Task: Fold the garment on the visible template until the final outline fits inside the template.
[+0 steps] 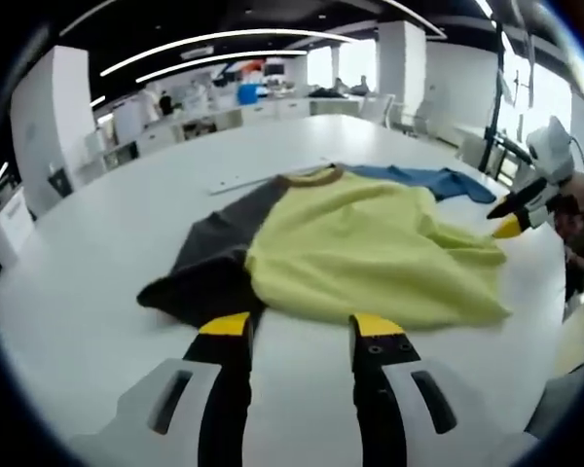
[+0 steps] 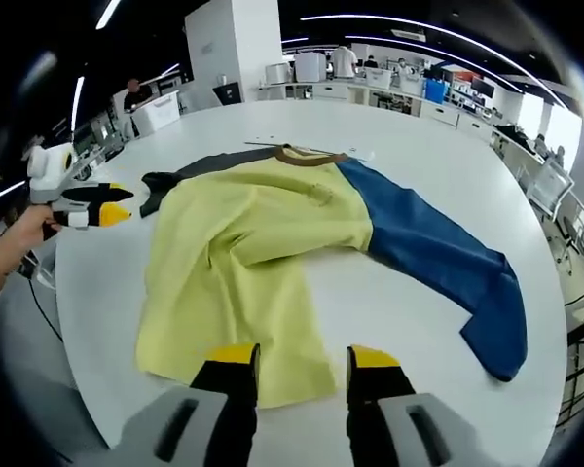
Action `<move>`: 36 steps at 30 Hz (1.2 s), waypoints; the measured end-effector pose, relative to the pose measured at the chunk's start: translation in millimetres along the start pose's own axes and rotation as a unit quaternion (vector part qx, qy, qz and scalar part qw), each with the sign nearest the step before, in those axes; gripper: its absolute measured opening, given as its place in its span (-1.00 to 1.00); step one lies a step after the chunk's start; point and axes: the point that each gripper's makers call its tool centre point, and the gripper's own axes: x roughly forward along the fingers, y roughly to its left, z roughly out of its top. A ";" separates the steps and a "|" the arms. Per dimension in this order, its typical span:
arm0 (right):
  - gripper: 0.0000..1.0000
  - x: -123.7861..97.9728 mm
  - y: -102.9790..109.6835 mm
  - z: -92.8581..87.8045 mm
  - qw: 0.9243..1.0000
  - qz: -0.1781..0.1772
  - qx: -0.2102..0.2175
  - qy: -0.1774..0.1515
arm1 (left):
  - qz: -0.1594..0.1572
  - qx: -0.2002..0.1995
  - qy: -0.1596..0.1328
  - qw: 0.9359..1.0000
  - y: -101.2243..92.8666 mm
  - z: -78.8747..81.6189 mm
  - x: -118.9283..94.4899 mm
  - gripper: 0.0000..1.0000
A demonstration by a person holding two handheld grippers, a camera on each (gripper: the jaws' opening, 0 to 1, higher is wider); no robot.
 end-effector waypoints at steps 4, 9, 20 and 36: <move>-0.39 5.5 -0.5 -5.3 1.000 0.003 0.000 0.005 | -0.030 -0.044 -0.014 0.999 -28.3 -1.6 2.0 -0.23; -0.41 8.0 0.9 -8.1 1.000 0.005 0.001 0.000 | -0.036 -0.070 -0.013 0.997 -42.9 -7.6 9.1 -0.26; -0.43 9.1 -2.8 -13.5 1.000 -0.004 -0.014 -0.003 | -0.041 -0.103 0.019 0.994 -76.5 -18.5 20.1 -0.41; -0.41 1.0 32.4 2.3 0.998 0.030 -0.033 -0.036 | -0.037 -0.098 0.047 0.993 -88.4 -31.0 33.7 -0.66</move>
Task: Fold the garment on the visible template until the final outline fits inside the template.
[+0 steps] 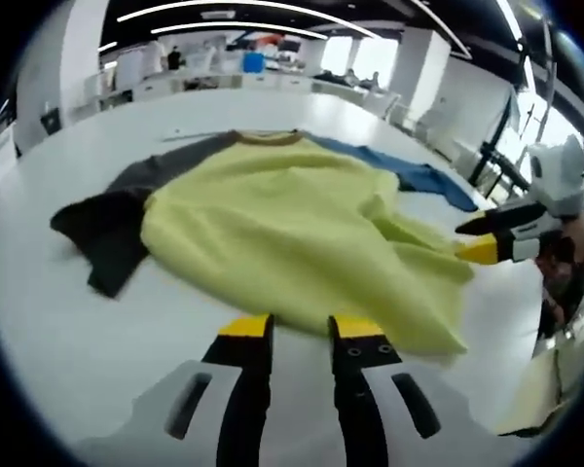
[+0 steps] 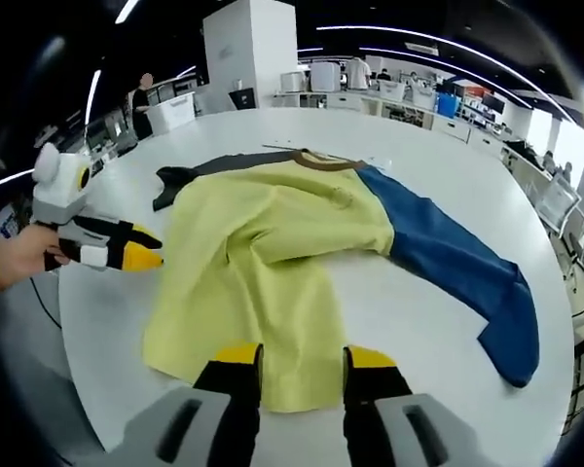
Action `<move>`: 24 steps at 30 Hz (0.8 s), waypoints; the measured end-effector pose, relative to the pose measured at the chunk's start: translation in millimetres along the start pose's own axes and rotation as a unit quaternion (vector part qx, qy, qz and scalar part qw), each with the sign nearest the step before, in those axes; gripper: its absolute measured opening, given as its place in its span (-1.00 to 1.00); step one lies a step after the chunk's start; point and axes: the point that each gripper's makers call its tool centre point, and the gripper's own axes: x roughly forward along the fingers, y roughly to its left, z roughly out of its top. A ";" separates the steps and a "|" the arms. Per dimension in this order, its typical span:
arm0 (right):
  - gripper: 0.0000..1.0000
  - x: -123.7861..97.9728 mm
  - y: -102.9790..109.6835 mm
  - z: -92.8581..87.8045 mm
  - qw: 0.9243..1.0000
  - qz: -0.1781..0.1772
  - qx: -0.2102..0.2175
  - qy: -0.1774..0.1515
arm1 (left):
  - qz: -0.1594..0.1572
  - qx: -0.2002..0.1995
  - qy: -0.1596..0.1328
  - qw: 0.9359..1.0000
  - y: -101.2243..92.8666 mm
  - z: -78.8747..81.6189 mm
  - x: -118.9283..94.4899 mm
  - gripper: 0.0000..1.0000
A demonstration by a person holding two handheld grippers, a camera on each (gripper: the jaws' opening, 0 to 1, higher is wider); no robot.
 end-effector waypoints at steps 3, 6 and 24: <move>-0.40 0.7 17.1 8.0 1.000 0.022 -0.019 -0.009 | 0.001 -0.004 0.001 1.000 -1.0 -0.4 1.5 -0.73; -0.38 1.7 30.5 16.4 0.999 0.038 -0.029 -0.019 | 0.010 -0.017 0.006 1.000 1.5 -1.1 3.0 -0.76; -0.37 9.7 74.6 39.2 0.993 0.091 -0.068 -0.034 | 0.001 -0.014 -0.006 1.000 0.1 24.1 -0.9 -1.00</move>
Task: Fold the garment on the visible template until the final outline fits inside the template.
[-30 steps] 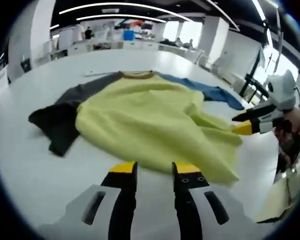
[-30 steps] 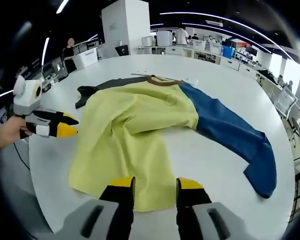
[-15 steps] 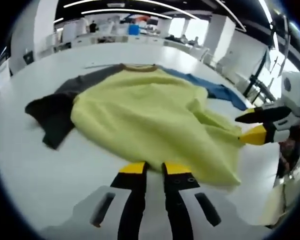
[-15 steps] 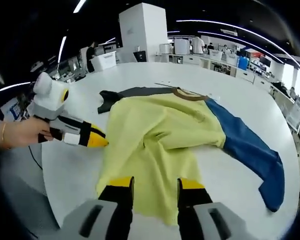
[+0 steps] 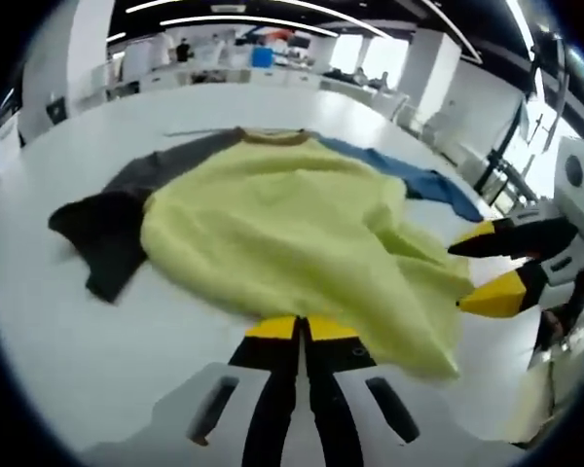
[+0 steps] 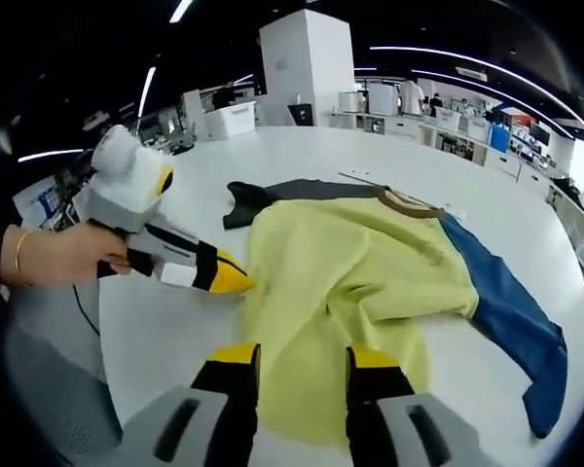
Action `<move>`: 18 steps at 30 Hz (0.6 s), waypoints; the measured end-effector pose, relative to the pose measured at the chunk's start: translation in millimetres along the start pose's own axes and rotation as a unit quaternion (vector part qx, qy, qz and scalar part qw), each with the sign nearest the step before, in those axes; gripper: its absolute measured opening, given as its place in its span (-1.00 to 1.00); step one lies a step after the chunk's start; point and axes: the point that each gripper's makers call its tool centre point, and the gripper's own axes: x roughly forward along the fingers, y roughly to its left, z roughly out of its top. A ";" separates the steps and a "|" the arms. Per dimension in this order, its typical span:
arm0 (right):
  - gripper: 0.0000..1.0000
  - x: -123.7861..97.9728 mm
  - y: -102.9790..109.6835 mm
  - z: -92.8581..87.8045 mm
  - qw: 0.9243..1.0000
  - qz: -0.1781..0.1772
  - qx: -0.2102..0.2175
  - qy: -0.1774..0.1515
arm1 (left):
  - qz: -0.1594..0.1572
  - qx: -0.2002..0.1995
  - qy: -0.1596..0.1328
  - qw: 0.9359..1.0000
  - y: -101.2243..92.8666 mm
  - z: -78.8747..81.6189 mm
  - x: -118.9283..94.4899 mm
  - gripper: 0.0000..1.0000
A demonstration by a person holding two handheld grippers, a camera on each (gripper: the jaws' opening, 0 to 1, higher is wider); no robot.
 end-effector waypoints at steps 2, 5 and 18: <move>-0.37 0.7 0.4 1.7 1.000 0.002 0.002 -0.002 | -0.007 0.015 -0.009 1.000 -3.3 12.9 -1.1 -1.00; -0.36 0.7 0.5 6.1 1.000 0.003 0.008 -0.009 | -0.022 0.027 -0.020 0.999 -10.1 31.6 -1.5 -1.00; -0.34 5.1 8.8 26.3 0.999 0.012 0.014 -0.031 | -0.053 0.064 -0.018 0.996 -23.1 74.6 17.6 -1.00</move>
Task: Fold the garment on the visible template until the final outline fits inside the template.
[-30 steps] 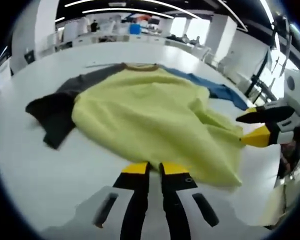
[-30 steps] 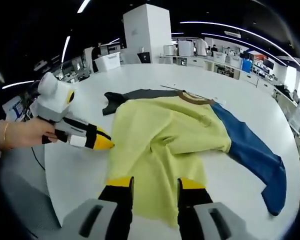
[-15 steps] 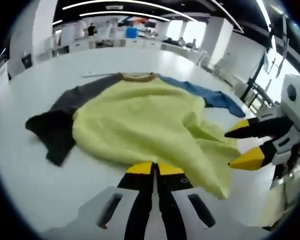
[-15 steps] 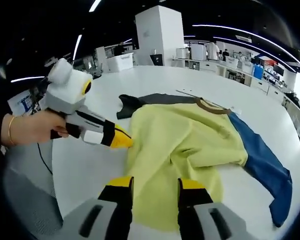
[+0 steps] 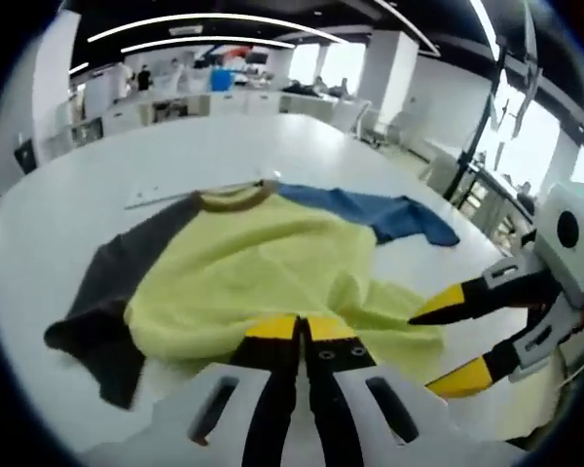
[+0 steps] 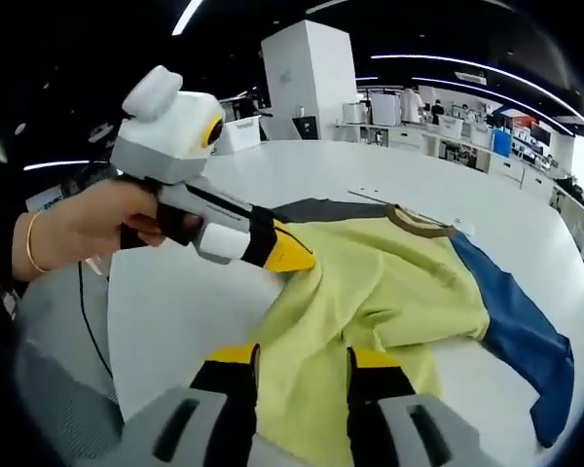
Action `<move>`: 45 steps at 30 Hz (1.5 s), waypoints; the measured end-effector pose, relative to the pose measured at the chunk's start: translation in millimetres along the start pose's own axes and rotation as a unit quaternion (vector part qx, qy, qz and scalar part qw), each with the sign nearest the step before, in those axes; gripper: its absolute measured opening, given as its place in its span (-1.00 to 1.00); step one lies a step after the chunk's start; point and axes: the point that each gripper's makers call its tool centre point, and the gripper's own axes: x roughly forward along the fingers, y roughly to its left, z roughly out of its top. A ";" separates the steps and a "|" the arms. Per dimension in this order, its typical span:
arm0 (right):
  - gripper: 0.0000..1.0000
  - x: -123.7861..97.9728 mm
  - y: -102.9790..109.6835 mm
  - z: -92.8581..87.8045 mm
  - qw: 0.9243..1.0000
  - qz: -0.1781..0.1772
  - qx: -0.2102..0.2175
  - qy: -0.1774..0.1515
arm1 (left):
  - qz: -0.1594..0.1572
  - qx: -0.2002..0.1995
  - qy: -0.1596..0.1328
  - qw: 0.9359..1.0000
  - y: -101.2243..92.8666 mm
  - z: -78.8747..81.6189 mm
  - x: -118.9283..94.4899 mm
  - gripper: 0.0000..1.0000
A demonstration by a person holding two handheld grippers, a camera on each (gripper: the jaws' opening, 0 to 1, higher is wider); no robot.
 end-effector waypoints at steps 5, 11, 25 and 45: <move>-0.34 -0.7 -6.1 8.1 1.000 -0.007 0.008 -0.009 | -0.008 0.006 -0.001 1.000 3.0 17.3 11.9 -1.00; -0.33 -3.2 -23.7 11.1 0.999 -0.029 0.014 -0.011 | -0.015 0.006 -0.002 1.000 7.0 26.6 34.5 -1.00; -0.34 -12.1 -56.5 -14.0 0.997 -0.072 0.022 0.021 | -0.009 -0.014 0.009 1.000 17.9 23.2 76.0 -1.00; -0.35 -17.1 -75.0 -43.6 0.993 -0.099 0.055 0.044 | 0.007 0.002 0.027 1.000 21.6 0.9 100.2 -1.00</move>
